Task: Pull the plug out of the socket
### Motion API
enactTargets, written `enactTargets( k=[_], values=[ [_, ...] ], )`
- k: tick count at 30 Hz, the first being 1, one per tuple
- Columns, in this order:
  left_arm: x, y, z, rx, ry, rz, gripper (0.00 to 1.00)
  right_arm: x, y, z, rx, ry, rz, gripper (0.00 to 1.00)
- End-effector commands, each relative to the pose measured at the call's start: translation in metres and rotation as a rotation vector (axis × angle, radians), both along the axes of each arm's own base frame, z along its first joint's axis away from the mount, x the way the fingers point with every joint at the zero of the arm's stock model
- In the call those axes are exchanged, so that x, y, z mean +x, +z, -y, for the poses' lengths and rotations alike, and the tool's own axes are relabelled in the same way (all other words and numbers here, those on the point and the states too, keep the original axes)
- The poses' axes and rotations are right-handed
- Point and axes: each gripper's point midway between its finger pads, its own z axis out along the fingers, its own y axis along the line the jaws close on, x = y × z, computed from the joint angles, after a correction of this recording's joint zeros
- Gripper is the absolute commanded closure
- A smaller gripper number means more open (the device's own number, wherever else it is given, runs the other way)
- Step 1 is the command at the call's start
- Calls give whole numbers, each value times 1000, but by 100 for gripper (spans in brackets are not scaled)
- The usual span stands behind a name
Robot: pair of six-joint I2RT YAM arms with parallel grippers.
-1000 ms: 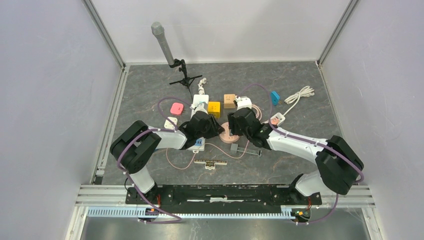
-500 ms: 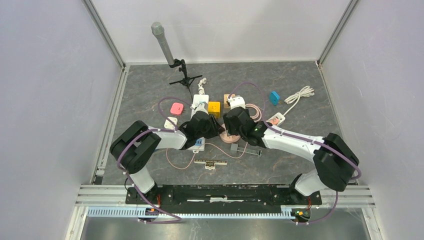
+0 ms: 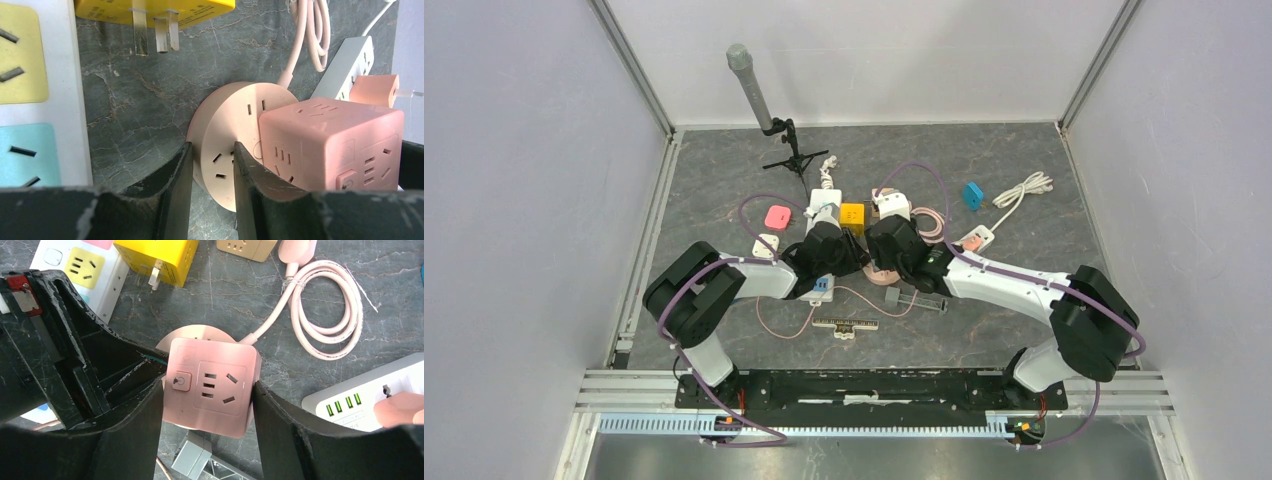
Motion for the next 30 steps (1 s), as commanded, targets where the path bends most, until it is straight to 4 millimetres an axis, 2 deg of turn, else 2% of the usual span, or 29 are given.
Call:
enactTargets(
  k=[1,2,5,10,14,16,19,21,24,26,30],
  values=[
    [-48,-89,-65,341,0,-204,69,-21,21,-45,130,75,-26,100],
    [-49,-89,-65,338,-2,-203,68,-19,18,-36,102,42,-23,96],
    [-48,-86,-62,328,-9,-195,67,-17,3,-18,27,-7,-32,55],
    [-48,-85,-61,324,-19,-194,64,-16,-17,-8,-13,-17,-57,13],
    [-48,-84,-60,323,-21,-191,62,-15,-23,-2,-22,-26,-65,7],
    [-47,-84,-60,322,-21,-191,62,-14,-25,0,-16,-30,-69,9],
    [-46,-82,-58,321,-22,-191,62,-12,-29,3,-11,-45,-87,20],
    [-46,-83,-59,325,-22,-192,62,-11,-31,5,-17,-59,-89,39],
    [-46,-83,-61,332,-15,-190,62,-7,-26,4,-2,-62,-72,80],
    [-46,-83,-63,339,-9,-187,62,-5,-20,1,25,-60,-60,100],
    [-46,-84,-68,360,2,-187,62,-9,-8,-14,193,10,-60,100]
  ],
)
